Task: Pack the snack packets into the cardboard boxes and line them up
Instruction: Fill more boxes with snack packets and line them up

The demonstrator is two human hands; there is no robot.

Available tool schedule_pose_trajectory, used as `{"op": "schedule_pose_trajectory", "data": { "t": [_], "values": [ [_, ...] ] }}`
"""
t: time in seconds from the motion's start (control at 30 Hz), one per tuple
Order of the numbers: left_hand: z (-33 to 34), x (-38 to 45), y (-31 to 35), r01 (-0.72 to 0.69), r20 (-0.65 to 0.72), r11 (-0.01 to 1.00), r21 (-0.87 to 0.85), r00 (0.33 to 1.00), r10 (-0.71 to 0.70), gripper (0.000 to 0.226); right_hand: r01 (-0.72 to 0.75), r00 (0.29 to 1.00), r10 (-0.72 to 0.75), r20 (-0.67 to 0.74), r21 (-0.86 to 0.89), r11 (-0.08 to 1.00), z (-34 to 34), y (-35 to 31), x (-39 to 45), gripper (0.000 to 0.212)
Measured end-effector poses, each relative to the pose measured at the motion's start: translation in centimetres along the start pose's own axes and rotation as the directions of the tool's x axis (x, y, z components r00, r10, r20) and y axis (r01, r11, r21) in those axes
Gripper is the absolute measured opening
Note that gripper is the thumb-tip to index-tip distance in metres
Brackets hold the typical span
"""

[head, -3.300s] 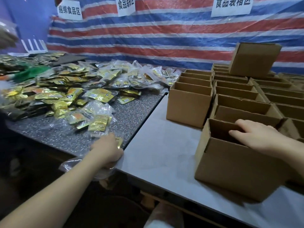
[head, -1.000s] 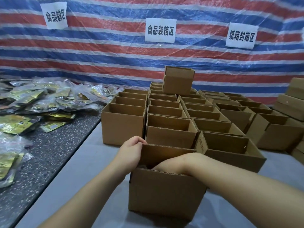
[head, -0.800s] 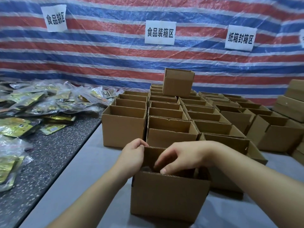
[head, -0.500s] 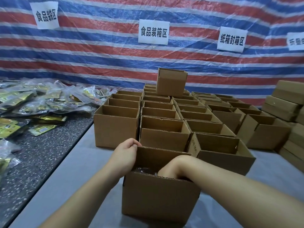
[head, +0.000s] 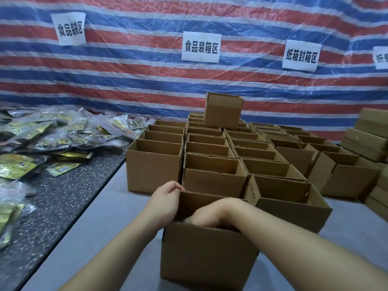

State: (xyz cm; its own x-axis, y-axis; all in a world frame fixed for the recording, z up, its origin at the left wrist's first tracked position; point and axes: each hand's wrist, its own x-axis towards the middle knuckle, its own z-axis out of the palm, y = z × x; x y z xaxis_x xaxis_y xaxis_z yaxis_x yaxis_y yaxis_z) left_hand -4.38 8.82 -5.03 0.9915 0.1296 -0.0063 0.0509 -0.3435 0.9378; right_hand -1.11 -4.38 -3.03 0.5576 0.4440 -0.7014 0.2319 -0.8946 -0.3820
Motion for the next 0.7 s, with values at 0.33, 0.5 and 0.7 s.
{"op": "schedule_pose_trajectory", "data": {
  "t": [0.33,0.5,0.7],
  "values": [
    [0.1,0.6,-0.2,0.033,0.031,0.999,-0.018,0.999,-0.032,0.032,0.067,0.495,-0.220,-0.841,-0.216,0.974,1.1,6.0,-7.5,0.037],
    [0.2,0.4,0.0,0.060,0.007,0.997,-0.054,0.998,-0.060,0.032,0.252,0.519,0.001,-0.855,0.154,0.955,4.7,7.6,-6.5,0.056],
    [-0.3,-2.1,0.2,0.389,0.176,0.848,-0.361,0.921,-0.347,0.035,0.485,0.644,0.356,-0.677,0.721,0.495,7.4,6.3,-6.1,0.056]
  ]
}}
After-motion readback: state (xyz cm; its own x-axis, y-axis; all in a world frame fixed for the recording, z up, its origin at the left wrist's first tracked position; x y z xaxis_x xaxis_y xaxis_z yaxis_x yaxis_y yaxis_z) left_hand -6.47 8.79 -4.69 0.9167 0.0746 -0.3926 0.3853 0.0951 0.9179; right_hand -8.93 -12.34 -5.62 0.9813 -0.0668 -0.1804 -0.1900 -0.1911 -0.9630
